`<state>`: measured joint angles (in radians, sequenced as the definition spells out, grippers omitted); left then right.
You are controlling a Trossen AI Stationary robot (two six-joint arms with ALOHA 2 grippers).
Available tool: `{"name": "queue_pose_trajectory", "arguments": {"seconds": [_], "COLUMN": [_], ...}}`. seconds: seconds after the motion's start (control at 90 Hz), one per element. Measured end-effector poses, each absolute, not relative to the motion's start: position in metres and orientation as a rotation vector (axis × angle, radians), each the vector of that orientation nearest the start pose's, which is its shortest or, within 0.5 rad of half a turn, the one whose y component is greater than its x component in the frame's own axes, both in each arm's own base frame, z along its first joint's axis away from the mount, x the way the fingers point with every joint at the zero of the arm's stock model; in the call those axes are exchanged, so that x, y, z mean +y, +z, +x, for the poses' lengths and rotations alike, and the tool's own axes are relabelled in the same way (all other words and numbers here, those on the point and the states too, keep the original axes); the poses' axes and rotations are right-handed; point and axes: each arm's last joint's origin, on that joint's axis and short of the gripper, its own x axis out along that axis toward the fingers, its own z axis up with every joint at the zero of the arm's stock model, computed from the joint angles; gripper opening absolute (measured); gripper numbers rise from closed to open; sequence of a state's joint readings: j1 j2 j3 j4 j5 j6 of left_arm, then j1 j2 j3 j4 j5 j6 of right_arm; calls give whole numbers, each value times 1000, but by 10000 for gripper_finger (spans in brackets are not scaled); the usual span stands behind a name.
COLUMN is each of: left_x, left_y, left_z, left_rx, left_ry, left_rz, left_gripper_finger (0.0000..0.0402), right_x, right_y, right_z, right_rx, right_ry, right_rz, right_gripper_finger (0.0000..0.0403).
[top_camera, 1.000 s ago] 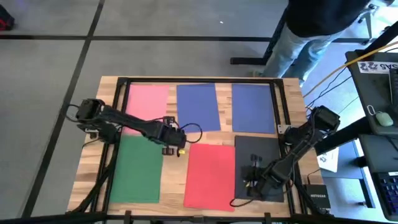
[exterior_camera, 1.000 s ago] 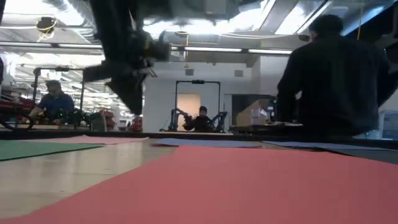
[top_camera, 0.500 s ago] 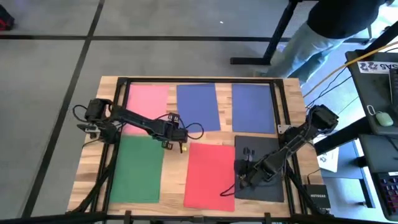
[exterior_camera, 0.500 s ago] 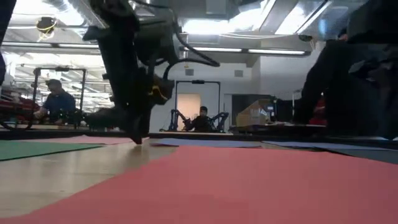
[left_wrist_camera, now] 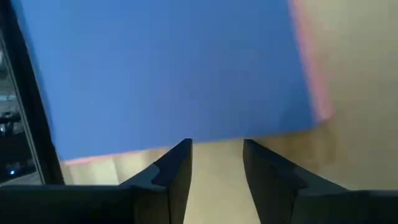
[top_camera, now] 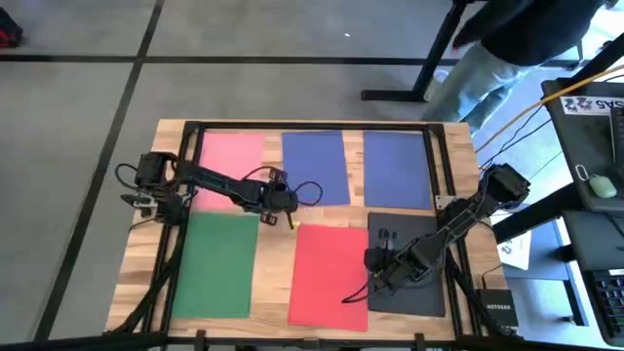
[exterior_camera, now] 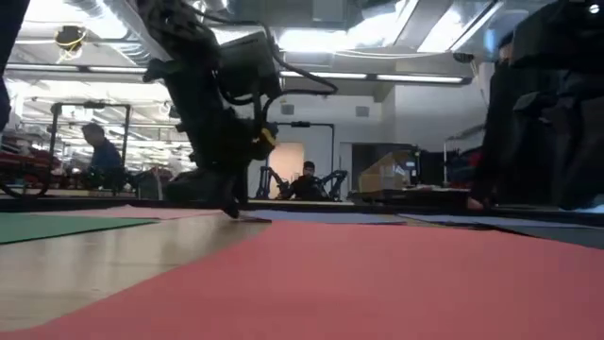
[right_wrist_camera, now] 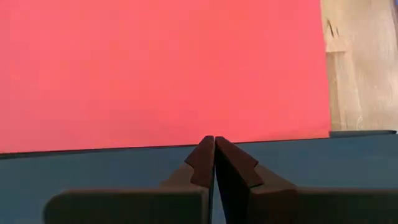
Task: Organize paper
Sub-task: Stack the blue paper on top of the blue paper
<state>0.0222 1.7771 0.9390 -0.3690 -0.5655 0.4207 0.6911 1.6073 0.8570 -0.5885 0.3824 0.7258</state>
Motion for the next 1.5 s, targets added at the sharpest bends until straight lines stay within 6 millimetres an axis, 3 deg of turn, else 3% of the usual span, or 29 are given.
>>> {"name": "queue_pose_trajectory", "arguments": {"seconds": [0.178,0.433,0.578,0.756,1.056,1.289,1.5], "left_x": [23,15,14,21,37,44,49], "left_y": [134,134,134,135,137,137,136], "left_z": [315,315,315,318,321,322,321], "left_rx": [1290,1289,1283,1256,1203,1182,1181], "left_ry": [250,201,203,254,338,310,296], "left_rz": [699,752,748,695,581,505,472], "left_gripper_finger": [115,15,2,0,0,0,0], "right_x": [165,165,160,129,53,14,-3], "right_y": [152,153,154,155,156,156,141], "right_z": [216,218,222,243,273,284,292], "right_rx": [1142,1123,1062,1034,1138,1156,1197], "right_ry": [-159,-157,-220,-322,-353,-295,-226], "right_rz": [-44,-60,-93,-188,-313,-256,-235], "right_gripper_finger": [1,1,1,1,5,66,107]}}
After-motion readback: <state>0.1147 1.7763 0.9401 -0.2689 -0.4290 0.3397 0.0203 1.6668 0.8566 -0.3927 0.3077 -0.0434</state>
